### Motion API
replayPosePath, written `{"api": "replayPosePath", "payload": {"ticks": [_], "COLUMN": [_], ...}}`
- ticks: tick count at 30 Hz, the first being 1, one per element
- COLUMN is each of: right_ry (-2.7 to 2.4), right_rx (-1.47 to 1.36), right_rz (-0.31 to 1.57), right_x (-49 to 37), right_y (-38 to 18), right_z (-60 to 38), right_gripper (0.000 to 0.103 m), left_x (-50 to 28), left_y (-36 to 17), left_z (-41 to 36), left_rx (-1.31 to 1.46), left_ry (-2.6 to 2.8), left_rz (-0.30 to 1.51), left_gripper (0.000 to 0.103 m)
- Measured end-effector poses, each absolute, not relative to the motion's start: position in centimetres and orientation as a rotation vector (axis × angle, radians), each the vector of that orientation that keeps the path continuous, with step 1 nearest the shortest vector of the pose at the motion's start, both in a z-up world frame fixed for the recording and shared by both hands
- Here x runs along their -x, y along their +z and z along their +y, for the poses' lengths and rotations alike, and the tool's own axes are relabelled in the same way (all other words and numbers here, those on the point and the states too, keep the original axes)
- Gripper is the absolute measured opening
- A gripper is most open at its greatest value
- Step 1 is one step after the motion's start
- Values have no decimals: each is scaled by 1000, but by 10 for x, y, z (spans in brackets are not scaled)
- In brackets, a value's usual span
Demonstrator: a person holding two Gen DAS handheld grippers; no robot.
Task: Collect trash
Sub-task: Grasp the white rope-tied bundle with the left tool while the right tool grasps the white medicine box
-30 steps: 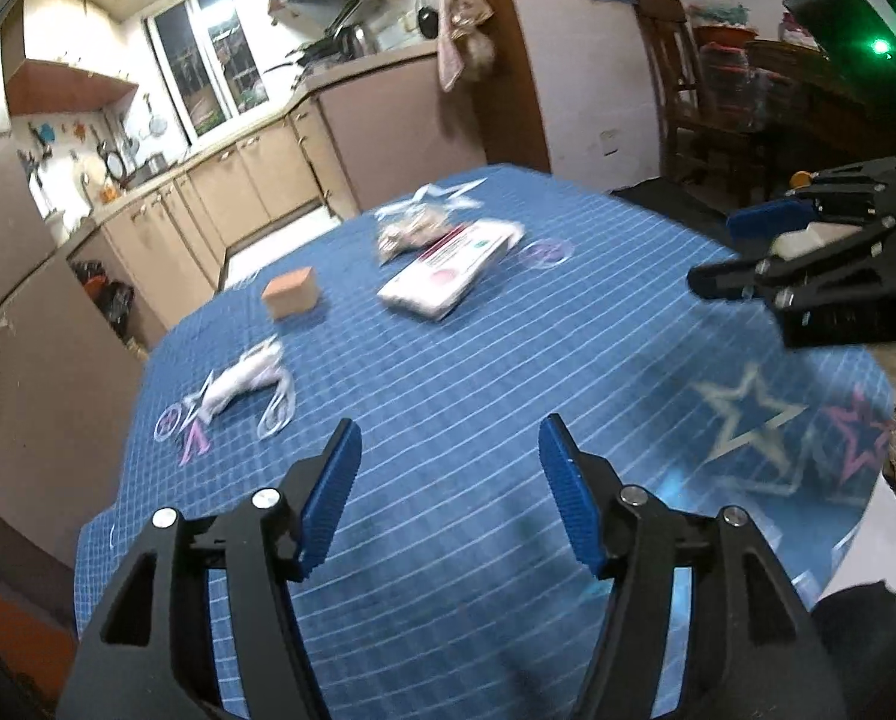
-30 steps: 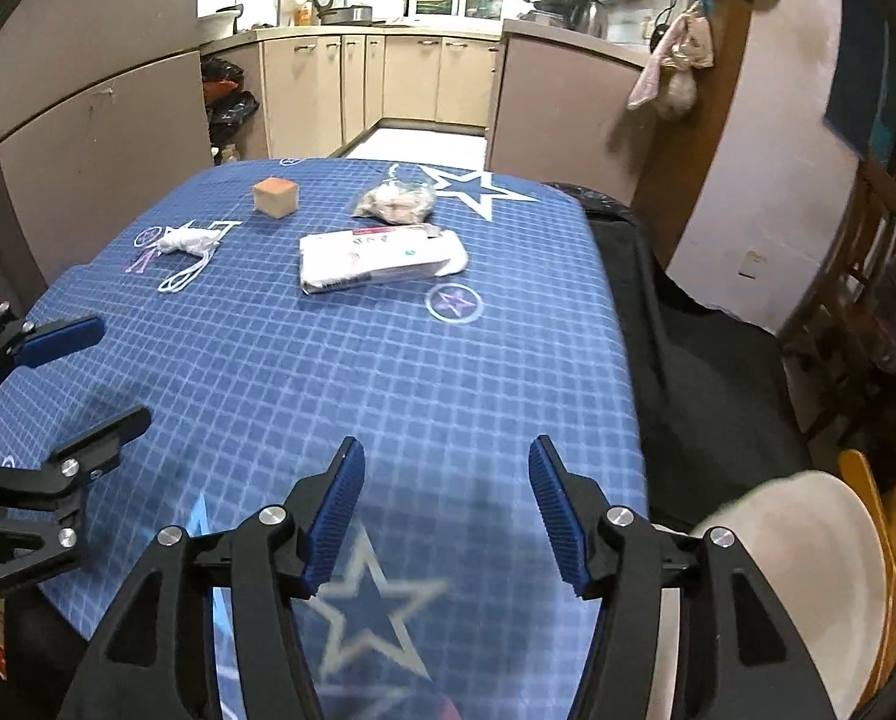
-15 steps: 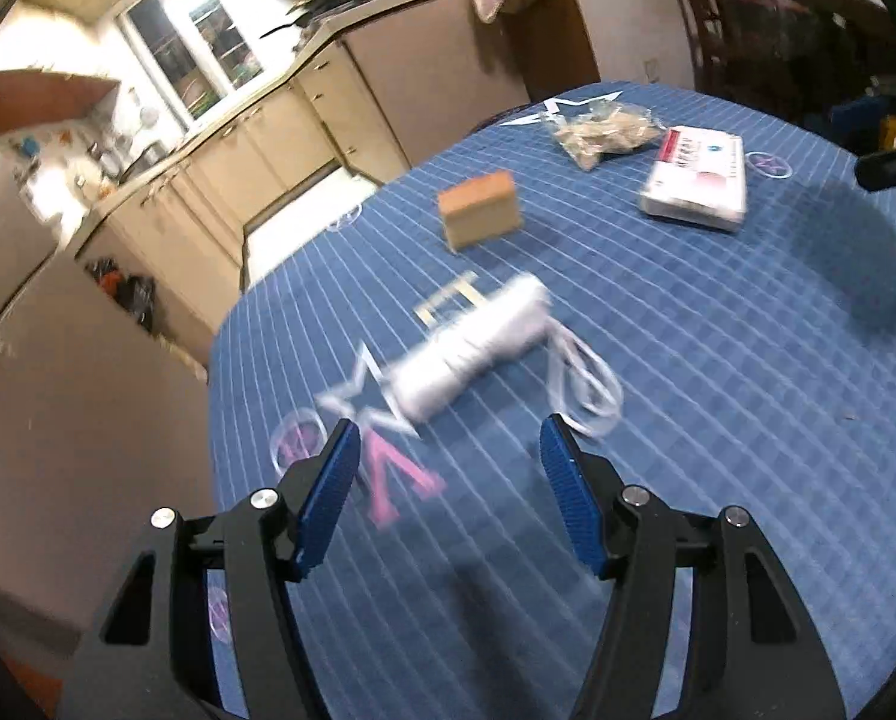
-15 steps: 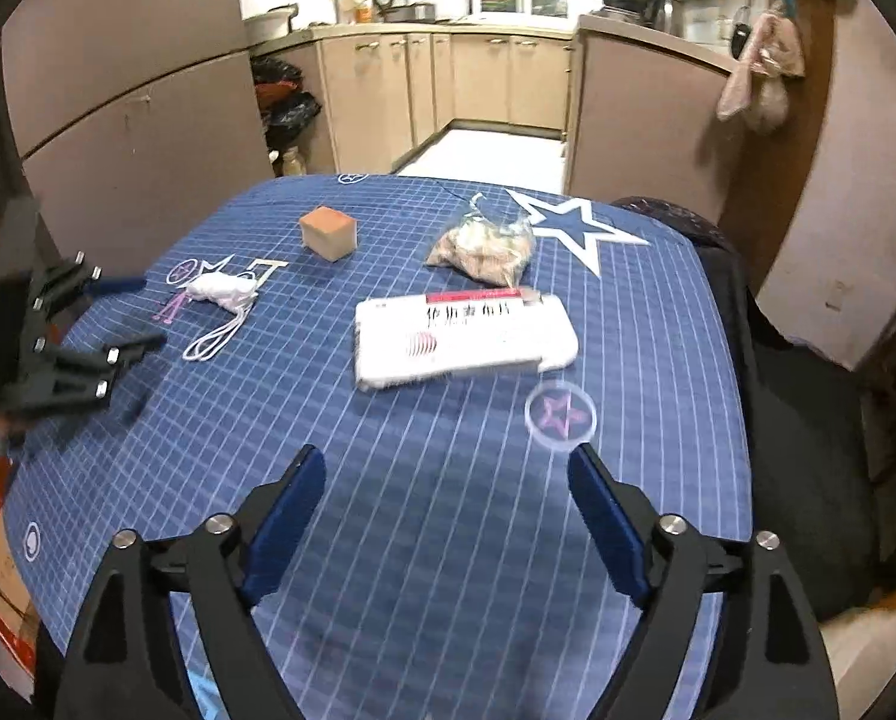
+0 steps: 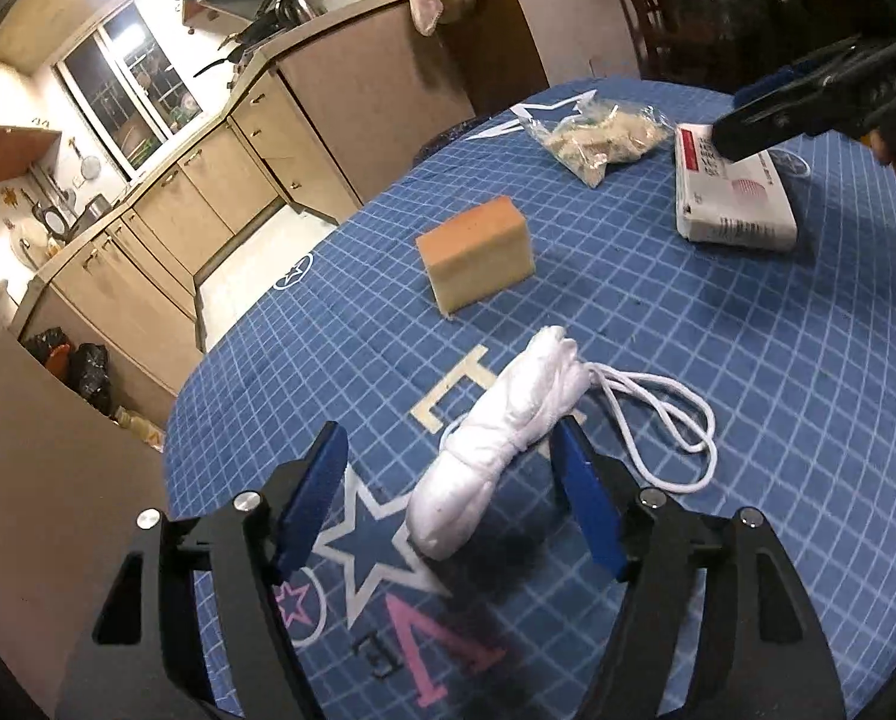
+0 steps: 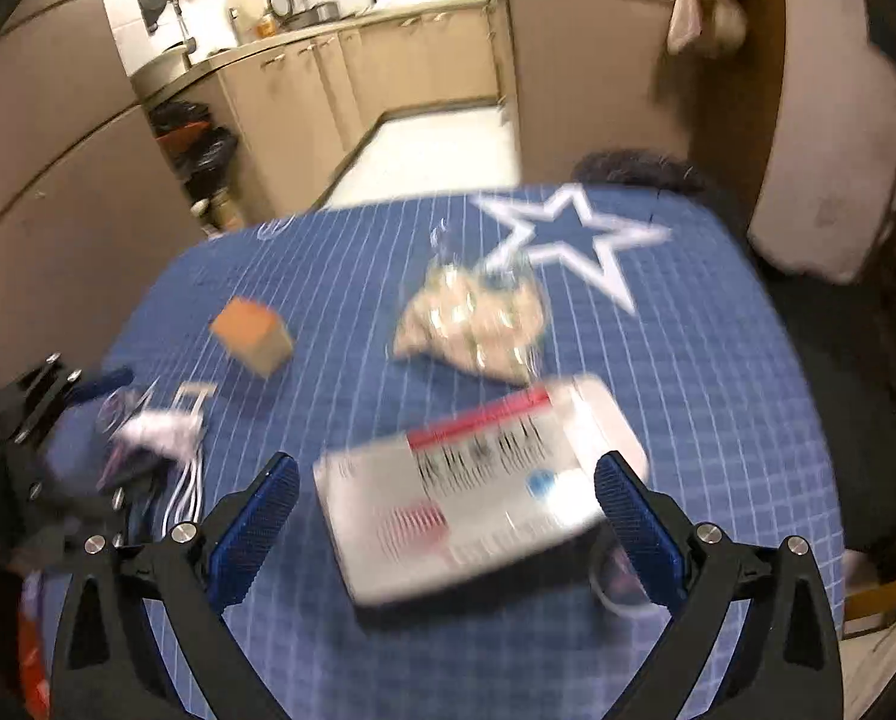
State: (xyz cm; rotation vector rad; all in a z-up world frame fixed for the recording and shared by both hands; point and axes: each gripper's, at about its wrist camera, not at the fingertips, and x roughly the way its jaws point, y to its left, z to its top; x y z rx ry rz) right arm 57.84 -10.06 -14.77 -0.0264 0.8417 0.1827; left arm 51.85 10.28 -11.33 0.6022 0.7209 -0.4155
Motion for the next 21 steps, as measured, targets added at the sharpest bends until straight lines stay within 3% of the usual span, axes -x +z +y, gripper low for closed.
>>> {"api": "replayPosePath", "payload": {"ticks": [1,3,5,7,13,15,16,17,21], "right_ry": [172,218,271,311,409,412,379,356,244], "right_rx": [84,194,259,320,486,535,546,542,357], "right_rz": [817,812,877,906,1017,995,976,963,879], "right_x": [-578,-581,-585,-579,-504,-464,-446,-434,-407], "right_y": [-147,-152,-164,-172,-168,-156,-148,-143,-122], "right_z": [-87,-58,-41,-39,-93,-125,-143,-154,-207], "right_gripper": [94,72,38,28,31,45,65,78,83], "left_x": [-520,-522,-524,-524,-502,-486,-477,-465,-441], "left_y": [-113,-113,-113,-113,-114,-114,-113,-112,-104], "left_z": [103,103,102,103,109,109,109,110,113], "left_rx": [-589,-556,-527,-504,-446,-441,-431,-403,-391], "left_ry": [-413,-409,-405,-429,-493,-513,-522,-548,-575], "left_rz": [724,737,757,781,821,823,827,833,794], "left_gripper": [69,69,69,67,67,68,69,69,72]}}
